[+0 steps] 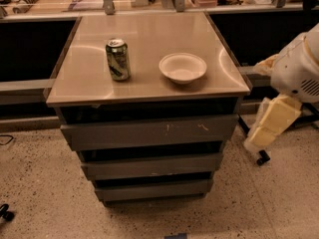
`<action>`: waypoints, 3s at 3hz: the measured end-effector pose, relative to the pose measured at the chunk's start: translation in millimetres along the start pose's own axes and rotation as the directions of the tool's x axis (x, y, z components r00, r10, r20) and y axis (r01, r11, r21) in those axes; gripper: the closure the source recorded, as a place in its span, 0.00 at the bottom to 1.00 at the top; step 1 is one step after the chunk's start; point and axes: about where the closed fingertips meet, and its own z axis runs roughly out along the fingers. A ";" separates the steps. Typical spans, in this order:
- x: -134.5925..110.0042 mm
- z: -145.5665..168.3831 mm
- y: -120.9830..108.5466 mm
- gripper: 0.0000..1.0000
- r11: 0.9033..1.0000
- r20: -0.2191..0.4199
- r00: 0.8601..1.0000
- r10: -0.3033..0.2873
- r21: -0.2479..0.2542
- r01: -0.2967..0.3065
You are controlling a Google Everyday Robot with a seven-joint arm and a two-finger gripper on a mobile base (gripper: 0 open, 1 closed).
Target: Open top drawer
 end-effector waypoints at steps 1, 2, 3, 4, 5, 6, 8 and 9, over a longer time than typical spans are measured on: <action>-12.2 58.6 11.9 0.00 0.999 0.110 0.994 0.006 -0.042 -0.002; -26.7 118.9 17.0 0.00 0.998 0.156 0.987 -0.027 -0.048 0.035; -26.7 119.0 17.1 0.00 0.998 0.156 0.987 -0.028 -0.048 0.036; -21.7 142.7 16.2 0.00 0.994 0.117 0.988 -0.102 -0.028 0.106; -18.2 176.4 8.6 0.00 0.985 0.089 0.981 -0.170 -0.013 0.172; -15.9 202.7 1.8 0.00 0.977 0.075 0.974 -0.213 -0.006 0.214; -12.0 241.0 -16.4 0.00 0.962 0.050 0.961 -0.272 0.010 0.272; -12.6 257.9 -31.0 0.00 0.959 0.056 0.957 -0.284 0.025 0.283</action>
Offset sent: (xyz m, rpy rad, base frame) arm 0.0383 0.1010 -0.1676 0.1801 -0.0083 0.1380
